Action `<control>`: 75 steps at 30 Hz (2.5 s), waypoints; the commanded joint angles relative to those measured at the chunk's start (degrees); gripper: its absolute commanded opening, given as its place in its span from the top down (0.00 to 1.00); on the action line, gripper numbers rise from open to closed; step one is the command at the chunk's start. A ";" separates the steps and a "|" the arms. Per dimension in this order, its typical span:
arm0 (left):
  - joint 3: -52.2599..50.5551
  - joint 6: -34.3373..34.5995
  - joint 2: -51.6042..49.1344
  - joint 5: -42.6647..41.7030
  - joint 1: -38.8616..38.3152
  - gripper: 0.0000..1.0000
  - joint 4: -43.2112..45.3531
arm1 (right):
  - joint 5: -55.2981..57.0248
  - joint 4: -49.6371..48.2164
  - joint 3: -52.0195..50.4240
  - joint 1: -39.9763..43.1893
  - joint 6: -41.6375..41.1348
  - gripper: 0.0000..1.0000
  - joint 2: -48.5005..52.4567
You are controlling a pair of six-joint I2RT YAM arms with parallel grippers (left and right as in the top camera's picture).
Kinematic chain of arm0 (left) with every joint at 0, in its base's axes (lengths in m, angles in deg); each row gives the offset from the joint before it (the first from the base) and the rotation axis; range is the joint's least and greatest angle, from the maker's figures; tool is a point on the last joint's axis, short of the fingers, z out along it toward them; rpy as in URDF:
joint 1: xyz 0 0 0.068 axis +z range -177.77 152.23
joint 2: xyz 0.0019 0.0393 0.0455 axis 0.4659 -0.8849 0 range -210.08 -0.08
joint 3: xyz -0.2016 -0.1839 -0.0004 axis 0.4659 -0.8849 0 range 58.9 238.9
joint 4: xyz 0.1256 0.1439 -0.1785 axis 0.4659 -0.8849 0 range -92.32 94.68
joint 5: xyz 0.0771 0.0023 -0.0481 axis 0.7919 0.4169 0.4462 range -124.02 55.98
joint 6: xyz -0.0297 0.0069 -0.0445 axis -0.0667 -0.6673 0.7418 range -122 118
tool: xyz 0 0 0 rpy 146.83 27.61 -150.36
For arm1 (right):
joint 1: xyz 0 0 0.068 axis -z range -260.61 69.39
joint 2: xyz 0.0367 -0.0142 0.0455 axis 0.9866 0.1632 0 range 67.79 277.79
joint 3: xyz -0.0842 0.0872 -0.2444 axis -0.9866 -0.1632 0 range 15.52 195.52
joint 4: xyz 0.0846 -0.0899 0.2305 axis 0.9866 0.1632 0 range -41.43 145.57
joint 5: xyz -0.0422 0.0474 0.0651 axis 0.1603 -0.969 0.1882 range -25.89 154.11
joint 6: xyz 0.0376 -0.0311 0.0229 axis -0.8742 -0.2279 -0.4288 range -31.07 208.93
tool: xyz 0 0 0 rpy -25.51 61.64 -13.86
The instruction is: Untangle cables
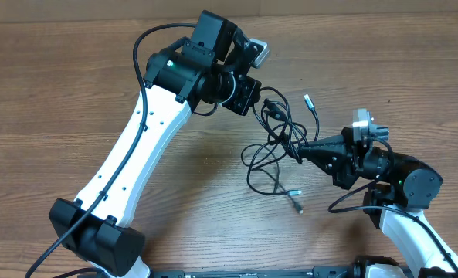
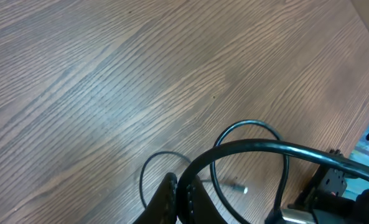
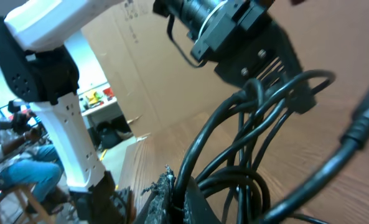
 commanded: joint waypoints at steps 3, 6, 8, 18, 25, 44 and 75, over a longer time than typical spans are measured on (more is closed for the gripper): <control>0.48 0.55 -0.22 2.56 0.37 0.96 -0.13 | 4.17 -2.03 1.03 -0.22 -1.29 0.96 -0.33; 0.48 0.55 -0.22 2.56 0.37 0.95 -0.11 | 4.17 -3.43 1.03 -0.22 -1.66 0.96 -0.33; 0.48 0.55 -0.22 2.56 0.37 0.96 -0.09 | 4.17 -3.50 1.03 -0.22 -1.66 0.96 -0.33; 0.48 0.55 -0.22 5.03 0.39 0.96 1.55 | 1.29 0.59 1.03 -0.22 -2.95 0.96 -0.31; 0.48 -0.31 -0.22 2.14 0.37 0.96 3.63 | 2.23 14.82 1.03 -0.22 -2.67 0.96 -0.31; 0.48 16.83 -0.22 6.62 3.32 0.95 4.24 | -1.20 3.10 1.03 -0.22 -2.93 0.96 -0.33; 0.48 -2.27 -0.22 -14.16 3.26 0.96 3.45 | 10.16 26.58 1.03 -0.17 12.04 0.36 -0.31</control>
